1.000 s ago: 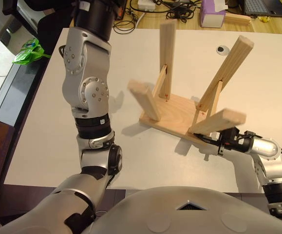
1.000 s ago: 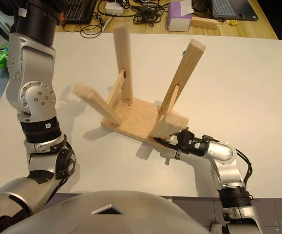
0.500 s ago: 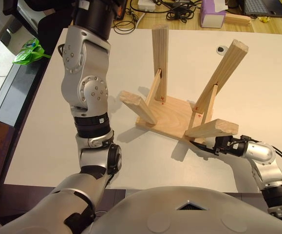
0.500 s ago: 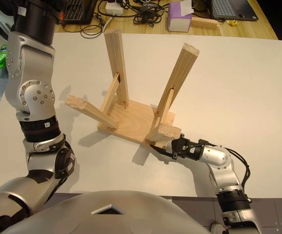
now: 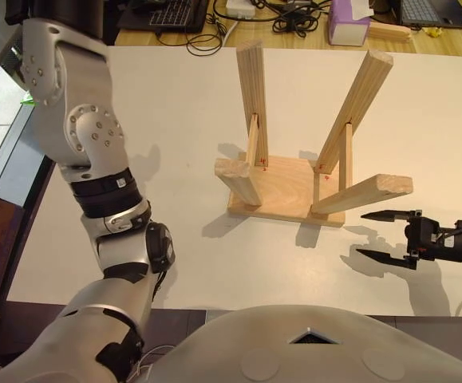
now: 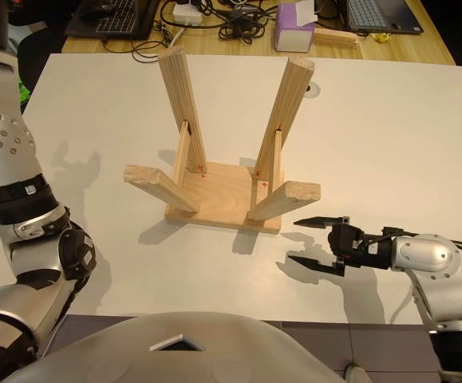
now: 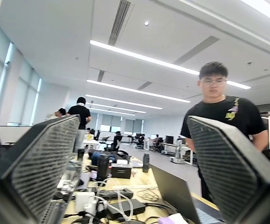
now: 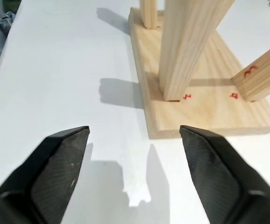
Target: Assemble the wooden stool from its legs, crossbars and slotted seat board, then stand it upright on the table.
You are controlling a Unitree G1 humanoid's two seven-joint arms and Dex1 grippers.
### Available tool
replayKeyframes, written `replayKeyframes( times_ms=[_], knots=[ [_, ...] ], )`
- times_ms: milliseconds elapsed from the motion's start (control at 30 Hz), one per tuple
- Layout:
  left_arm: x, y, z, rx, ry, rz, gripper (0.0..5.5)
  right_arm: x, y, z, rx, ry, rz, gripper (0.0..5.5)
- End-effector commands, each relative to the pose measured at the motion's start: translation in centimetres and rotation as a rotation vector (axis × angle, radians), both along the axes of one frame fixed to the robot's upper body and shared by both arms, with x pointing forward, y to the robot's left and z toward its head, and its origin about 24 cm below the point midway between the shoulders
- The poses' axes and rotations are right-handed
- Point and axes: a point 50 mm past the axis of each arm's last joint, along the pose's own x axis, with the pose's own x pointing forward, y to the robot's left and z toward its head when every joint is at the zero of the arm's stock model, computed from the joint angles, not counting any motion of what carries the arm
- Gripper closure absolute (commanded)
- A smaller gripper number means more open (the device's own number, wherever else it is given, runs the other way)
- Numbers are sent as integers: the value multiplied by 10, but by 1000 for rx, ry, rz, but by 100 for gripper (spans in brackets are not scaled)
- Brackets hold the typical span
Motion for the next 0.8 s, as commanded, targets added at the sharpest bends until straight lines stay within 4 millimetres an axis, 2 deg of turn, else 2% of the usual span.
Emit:
replayKeyframes(
  times_ms=[33, 100, 167, 200, 267, 333, 367, 467, 533, 633, 767, 800],
  knots=[
    [-8, 50, -6, 145, 27, 241, 119, -9, -21, 0, -156, 34, -31, 191],
    [-13, 93, -24, 254, 127, 444, 119, -13, -34, 2, -198, 6, -114, 191],
    [-24, 132, -59, 389, 308, 577, 119, -14, -43, 3, -194, -54, -228, 210],
    [-31, 144, -84, 457, 435, 577, 141, -16, -46, 1, -197, -68, -272, 226],
    [-50, 151, -140, 548, 693, 465, 167, -18, -46, -6, -190, -83, -327, 259],
    [-68, 136, -190, 607, 906, 263, 204, -14, -41, -18, -178, -115, -365, 302],
    [-75, 121, -207, 628, 968, 153, 221, -9, -39, -25, -176, -139, -387, 321],
    [-74, 70, -233, 671, 1004, -93, 283, 9, -33, -42, -165, -235, -480, 389],
    [-76, 47, -242, 699, 1005, -189, 307, 23, -29, -49, -144, -293, -548, 419],
    [-90, 30, -244, 743, 1023, -315, 364, 33, -17, -59, -94, -295, -568, 482],
    [-104, 32, -238, 874, 1069, -419, 430, 31, 5, -67, -58, -251, -472, 550],
    [-104, 35, -237, 898, 1076, -412, 446, 32, 8, -65, -47, -250, -454, 550]
  ],
)
